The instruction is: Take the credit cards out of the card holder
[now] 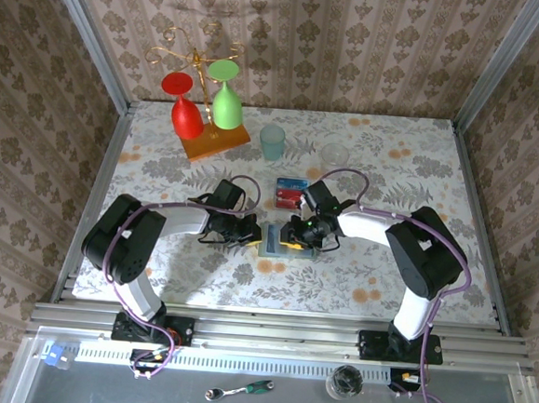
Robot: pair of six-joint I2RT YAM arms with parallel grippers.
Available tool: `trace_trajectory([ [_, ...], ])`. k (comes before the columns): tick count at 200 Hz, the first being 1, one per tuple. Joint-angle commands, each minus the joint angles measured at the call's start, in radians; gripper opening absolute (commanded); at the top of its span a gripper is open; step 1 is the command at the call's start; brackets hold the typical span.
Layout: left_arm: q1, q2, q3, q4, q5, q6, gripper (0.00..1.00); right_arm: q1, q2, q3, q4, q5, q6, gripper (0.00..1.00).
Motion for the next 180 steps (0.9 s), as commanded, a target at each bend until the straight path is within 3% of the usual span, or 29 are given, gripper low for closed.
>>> trace_trajectory([
  [1,0.0,-0.055,0.018,-0.032,-0.015,-0.001,0.0,-0.019,-0.028,-0.033,0.052,-0.055,-0.001,0.3],
  [84,-0.054,-0.022,0.055,0.086,0.04,-0.084,0.2,-0.06,-0.016,-0.104,0.175,-0.141,0.039,0.27],
  [180,-0.071,0.058,0.072,0.116,0.035,-0.096,0.29,-0.078,0.003,-0.124,0.217,-0.187,0.043,0.24],
])
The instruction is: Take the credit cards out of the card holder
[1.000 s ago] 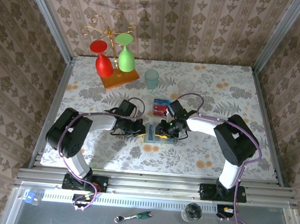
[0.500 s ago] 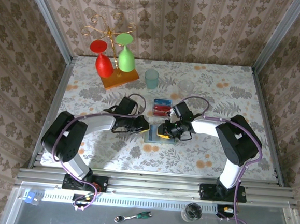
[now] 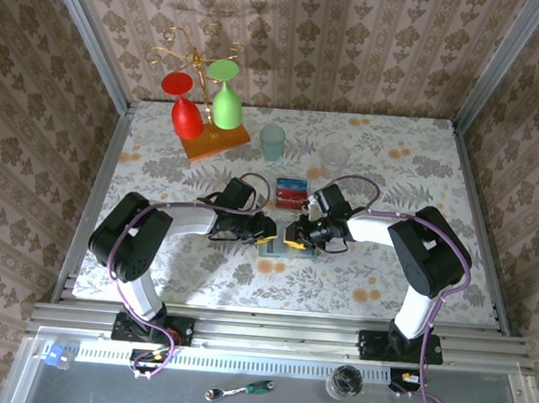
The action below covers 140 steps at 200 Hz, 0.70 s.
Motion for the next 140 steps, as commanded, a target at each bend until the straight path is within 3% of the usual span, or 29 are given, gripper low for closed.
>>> trace_trajectory([
  [1,-0.005,0.018,0.028,0.018,0.009,-0.013,0.29,-0.007,0.007,-0.013,0.017,-0.038,0.009,0.24],
  [103,-0.023,0.063,0.056,0.007,0.028,-0.015,0.31,-0.013,0.013,-0.038,0.057,-0.057,0.02,0.22],
  [140,-0.029,0.054,0.065,-0.001,0.028,-0.016,0.27,-0.016,0.017,-0.046,0.073,-0.063,0.025,0.21],
])
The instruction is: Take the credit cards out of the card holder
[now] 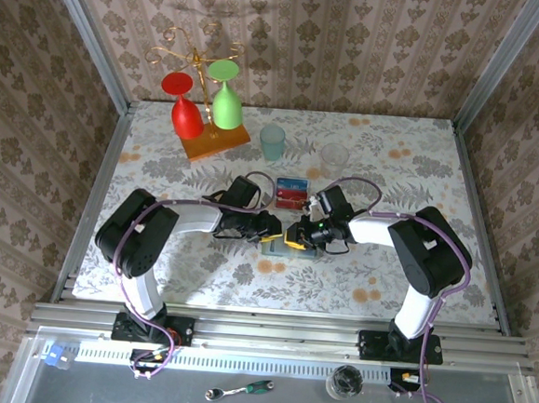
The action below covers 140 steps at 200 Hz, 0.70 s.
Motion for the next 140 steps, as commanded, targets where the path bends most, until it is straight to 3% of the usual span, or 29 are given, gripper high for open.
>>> trace_trajectory([
  [1,-0.011,0.01,0.025,-0.022,0.013,-0.009,0.27,-0.006,0.017,-0.016,0.02,-0.033,0.017,0.21],
  [29,-0.014,-0.001,0.031,-0.03,0.011,-0.009,0.21,-0.006,0.013,-0.017,0.024,-0.039,0.019,0.21],
  [72,-0.018,-0.03,0.034,-0.039,0.003,-0.021,0.22,-0.009,-0.066,-0.005,-0.003,-0.032,0.031,0.26],
  [140,-0.04,-0.061,0.098,-0.106,-0.001,-0.005,0.23,-0.032,-0.256,0.024,-0.211,0.119,-0.036,0.28],
])
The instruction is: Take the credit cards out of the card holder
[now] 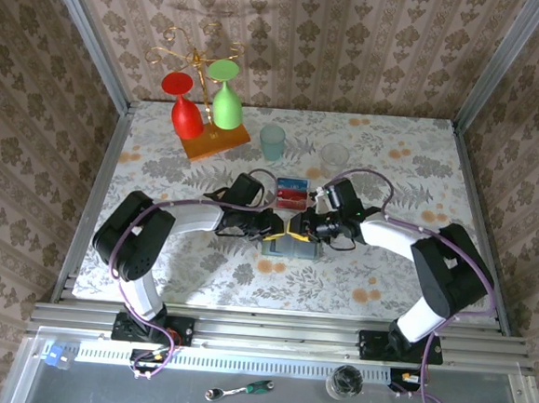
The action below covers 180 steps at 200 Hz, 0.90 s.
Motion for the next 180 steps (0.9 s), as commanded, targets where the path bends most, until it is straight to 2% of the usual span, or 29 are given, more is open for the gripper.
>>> trace_trajectory([
  [1,-0.017,-0.032,0.049,-0.042,0.001,0.002,0.23,-0.014,-0.068,0.028,-0.132,0.09,-0.043,0.28],
  [50,-0.055,0.02,0.115,-0.042,0.009,-0.003,0.28,-0.032,-0.173,0.063,-0.345,0.263,-0.127,0.32],
  [121,-0.105,0.13,0.194,-0.001,0.021,-0.024,0.35,-0.048,-0.252,0.089,-0.508,0.443,-0.21,0.4],
  [180,-0.126,0.206,0.225,0.05,0.046,-0.045,0.38,-0.069,-0.227,0.058,-0.52,0.43,-0.225,0.43],
])
